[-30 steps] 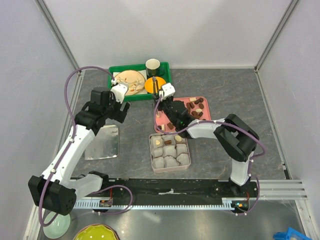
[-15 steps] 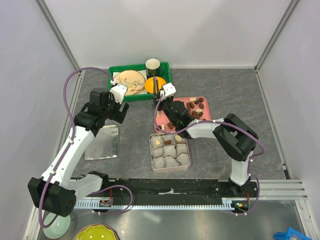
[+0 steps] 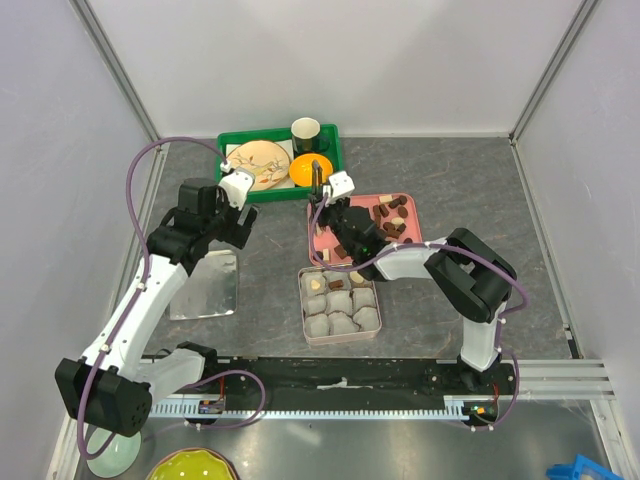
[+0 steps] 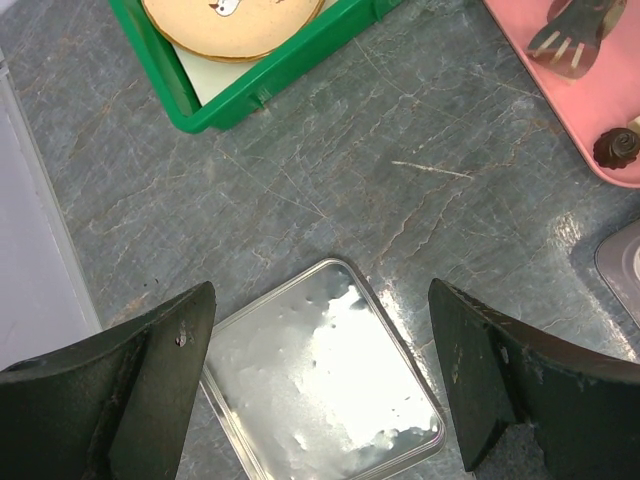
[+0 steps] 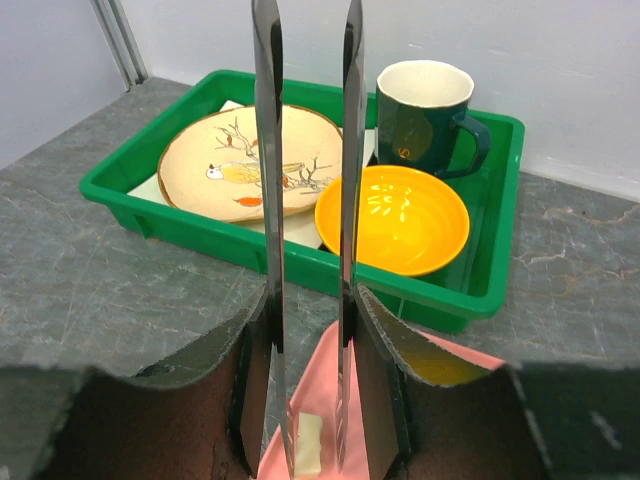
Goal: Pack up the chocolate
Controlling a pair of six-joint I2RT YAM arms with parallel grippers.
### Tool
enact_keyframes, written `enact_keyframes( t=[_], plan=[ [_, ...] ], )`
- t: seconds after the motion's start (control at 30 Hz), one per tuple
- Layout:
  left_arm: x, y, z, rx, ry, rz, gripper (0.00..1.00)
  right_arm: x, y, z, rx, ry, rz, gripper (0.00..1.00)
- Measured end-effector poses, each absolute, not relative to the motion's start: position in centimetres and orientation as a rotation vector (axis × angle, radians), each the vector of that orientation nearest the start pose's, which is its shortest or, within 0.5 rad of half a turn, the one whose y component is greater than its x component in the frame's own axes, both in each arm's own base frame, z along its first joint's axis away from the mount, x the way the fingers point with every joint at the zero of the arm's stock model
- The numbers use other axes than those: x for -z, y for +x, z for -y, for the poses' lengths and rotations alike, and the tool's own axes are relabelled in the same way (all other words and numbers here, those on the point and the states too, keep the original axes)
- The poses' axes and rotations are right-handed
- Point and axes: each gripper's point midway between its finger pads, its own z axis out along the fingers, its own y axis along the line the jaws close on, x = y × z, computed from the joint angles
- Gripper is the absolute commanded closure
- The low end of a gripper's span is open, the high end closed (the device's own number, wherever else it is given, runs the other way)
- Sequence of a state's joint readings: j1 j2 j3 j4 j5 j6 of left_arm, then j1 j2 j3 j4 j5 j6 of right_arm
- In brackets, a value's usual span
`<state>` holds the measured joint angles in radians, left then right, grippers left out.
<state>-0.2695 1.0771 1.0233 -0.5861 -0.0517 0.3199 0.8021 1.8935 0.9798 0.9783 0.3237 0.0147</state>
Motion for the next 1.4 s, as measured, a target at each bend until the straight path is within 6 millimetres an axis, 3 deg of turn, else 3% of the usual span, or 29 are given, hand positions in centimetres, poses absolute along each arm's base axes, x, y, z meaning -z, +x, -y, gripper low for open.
enact_keyframes(
  t=[0.17, 0.33, 0.47, 0.63, 0.73, 0.87, 0.97, 1.07, 1.23, 1.4],
  plan=[
    [-21.2, 31.3, 6.3, -0.086, 0.616, -2.124, 0.06, -17.6, 41.7, -34.8, -0.4, -0.327, -1.493, 0.6],
    [-21.1, 31.3, 6.4, -0.086, 0.618, -2.123, 0.06, -17.5, 41.7, -34.6, -0.396, -0.321, -1.492, 0.75],
    [-20.9, 31.3, 6.3, -0.087, 0.619, -2.127, 0.06, -17.7, 41.8, -34.4, -0.392, -0.322, -1.491, 0.79],
    [-20.8, 31.3, 6.3, -0.087, 0.62, -2.127, 0.06, -19.7, 40.2, -33.7, -0.42, -0.353, -1.484, 0.85],
    [-20.8, 31.3, 6.3, -0.086, 0.62, -2.126, 0.06, -23.1, 38.4, -33.0, -0.469, -0.37, -1.44, 0.87],
    [-20.4, 31.2, 6.3, -0.086, 0.622, -2.134, 0.06, -28.7, 34.5, -31.9, -0.555, -0.396, -1.351, 0.89],
    [-20.0, 31.1, 6.3, -0.085, 0.625, -2.141, 0.06, -31.1, 31.1, -31.5, -0.624, -0.439, -1.304, 0.88],
    [-20.0, 31.1, 6.3, -0.085, 0.625, -2.141, 0.06, -31.3, 27.9, -31.6, -0.685, -0.507, -1.302, 0.88],
    [-20.0, 31.1, 6.3, -0.084, 0.625, -2.142, 0.06, -28.8, 23.4, -33.3, -0.77, -0.651, -1.365, 0.86],
    [-20.0, 31.0, 6.3, -0.081, 0.627, -2.144, 0.06, -26.8, 20.3, -35.0, -0.828, -0.76, -1.407, 0.86]
  ],
)
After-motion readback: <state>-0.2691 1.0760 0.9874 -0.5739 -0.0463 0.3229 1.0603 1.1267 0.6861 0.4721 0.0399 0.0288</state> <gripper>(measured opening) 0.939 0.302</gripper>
